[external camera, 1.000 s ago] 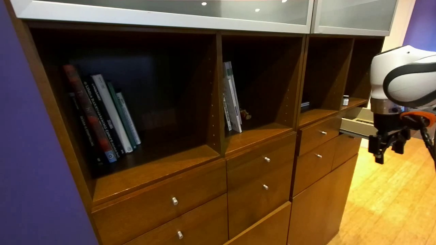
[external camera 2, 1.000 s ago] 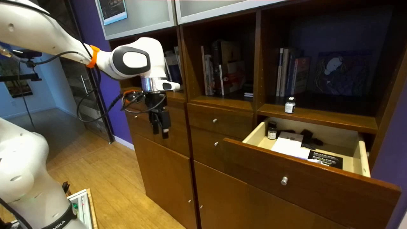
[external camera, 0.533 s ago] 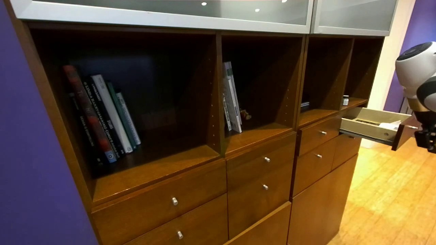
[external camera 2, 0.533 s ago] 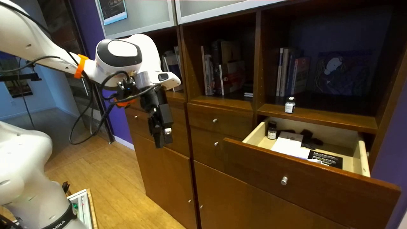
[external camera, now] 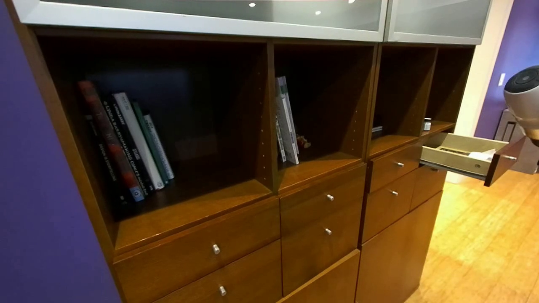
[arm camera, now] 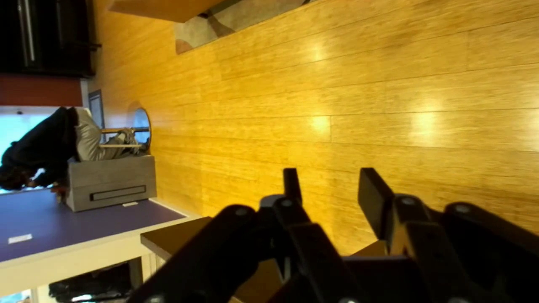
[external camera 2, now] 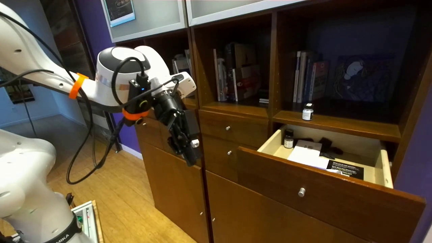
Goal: Close the drawer
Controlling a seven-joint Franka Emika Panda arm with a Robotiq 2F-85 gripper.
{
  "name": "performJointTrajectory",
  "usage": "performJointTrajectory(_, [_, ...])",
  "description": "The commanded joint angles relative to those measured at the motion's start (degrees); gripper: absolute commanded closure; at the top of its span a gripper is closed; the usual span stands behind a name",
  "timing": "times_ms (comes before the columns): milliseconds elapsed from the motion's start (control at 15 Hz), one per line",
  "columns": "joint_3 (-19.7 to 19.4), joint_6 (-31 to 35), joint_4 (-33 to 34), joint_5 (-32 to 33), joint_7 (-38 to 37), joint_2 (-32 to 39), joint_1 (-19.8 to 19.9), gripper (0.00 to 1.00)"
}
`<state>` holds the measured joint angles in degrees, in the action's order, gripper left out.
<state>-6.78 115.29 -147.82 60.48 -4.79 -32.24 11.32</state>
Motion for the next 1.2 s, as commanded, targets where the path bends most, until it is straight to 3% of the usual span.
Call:
performJointTrajectory(0, [-4.32,8.57,-0.06,8.06,-1.3,2.17,-0.02,0.91])
performJointTrajectory(133, [-6.28,12.86,0.54,10.09,-1.17,4.03,0.03,1.0])
performJointTrajectory(600, [-9.81,25.95,3.17,12.68,-2.51,10.17,0.94,1.0])
performJointTrajectory(1133, [-10.22,33.95,8.66,10.97,-1.92,17.65,1.4,1.0])
